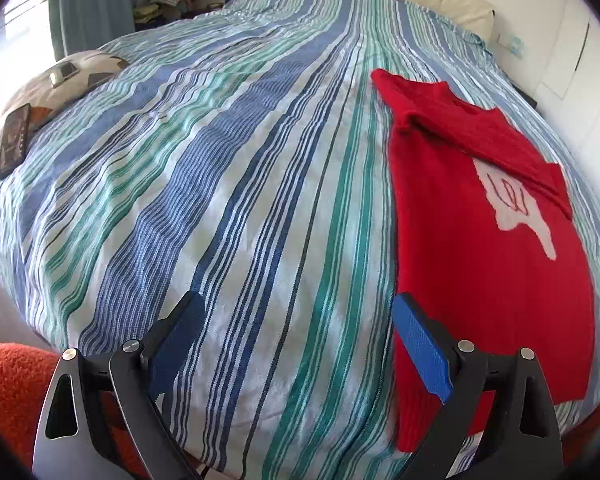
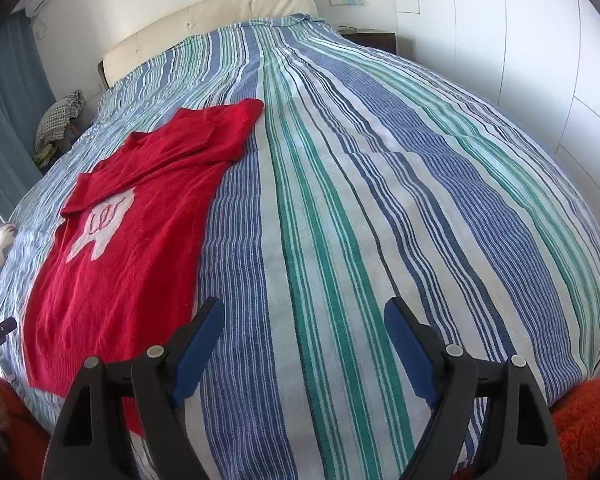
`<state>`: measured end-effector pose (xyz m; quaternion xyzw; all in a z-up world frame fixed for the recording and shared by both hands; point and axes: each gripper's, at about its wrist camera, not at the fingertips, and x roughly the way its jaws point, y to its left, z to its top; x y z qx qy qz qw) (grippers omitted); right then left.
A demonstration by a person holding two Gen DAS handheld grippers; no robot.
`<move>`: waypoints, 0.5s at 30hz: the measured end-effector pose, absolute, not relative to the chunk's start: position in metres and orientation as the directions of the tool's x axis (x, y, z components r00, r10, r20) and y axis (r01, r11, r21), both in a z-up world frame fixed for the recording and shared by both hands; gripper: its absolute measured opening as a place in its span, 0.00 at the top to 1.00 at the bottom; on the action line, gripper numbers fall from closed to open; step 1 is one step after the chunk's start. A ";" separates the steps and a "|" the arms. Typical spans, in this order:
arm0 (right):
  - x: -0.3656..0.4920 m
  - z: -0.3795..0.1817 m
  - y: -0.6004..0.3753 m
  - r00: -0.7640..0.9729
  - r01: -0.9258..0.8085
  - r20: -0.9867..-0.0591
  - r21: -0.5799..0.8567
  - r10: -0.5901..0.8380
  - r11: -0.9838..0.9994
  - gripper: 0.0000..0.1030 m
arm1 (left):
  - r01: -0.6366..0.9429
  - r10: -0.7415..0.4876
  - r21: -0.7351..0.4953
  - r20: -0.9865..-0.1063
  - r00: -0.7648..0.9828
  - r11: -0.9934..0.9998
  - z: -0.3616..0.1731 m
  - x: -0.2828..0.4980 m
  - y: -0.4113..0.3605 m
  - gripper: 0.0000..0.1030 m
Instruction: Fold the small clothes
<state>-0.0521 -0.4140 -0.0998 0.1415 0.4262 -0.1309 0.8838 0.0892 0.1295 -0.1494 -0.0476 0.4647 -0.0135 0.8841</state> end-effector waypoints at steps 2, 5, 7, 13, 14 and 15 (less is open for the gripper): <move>-0.051 -0.099 -0.412 0.604 0.346 -0.790 0.136 -0.109 0.928 0.21 | -0.025 -0.066 -0.097 -0.821 0.566 0.995 -0.149 0.090 0.130 0.07; -0.051 -0.098 -0.410 0.608 0.337 -0.786 0.131 -0.109 0.933 0.21 | -0.024 -0.069 -0.101 -0.816 0.574 0.995 -0.147 0.089 0.130 0.07; -0.051 -0.097 -0.407 0.612 0.329 -0.784 0.127 -0.108 0.936 0.21 | -0.016 -0.068 -0.094 -0.814 0.577 0.995 -0.146 0.088 0.128 0.07; -0.048 -0.098 -0.404 0.609 0.317 -0.786 0.121 -0.104 0.941 0.21 | 0.011 -0.064 -0.071 -0.817 0.573 0.997 -0.147 0.088 0.121 0.07; -0.048 -0.098 -0.405 0.609 0.317 -0.786 0.122 -0.103 0.941 0.21 | 0.013 -0.063 -0.068 -0.817 0.574 0.998 -0.147 0.088 0.120 0.07; -0.049 -0.097 -0.405 0.610 0.318 -0.786 0.122 -0.104 0.940 0.21 | 0.014 -0.063 -0.067 -0.817 0.574 0.998 -0.147 0.088 0.120 0.07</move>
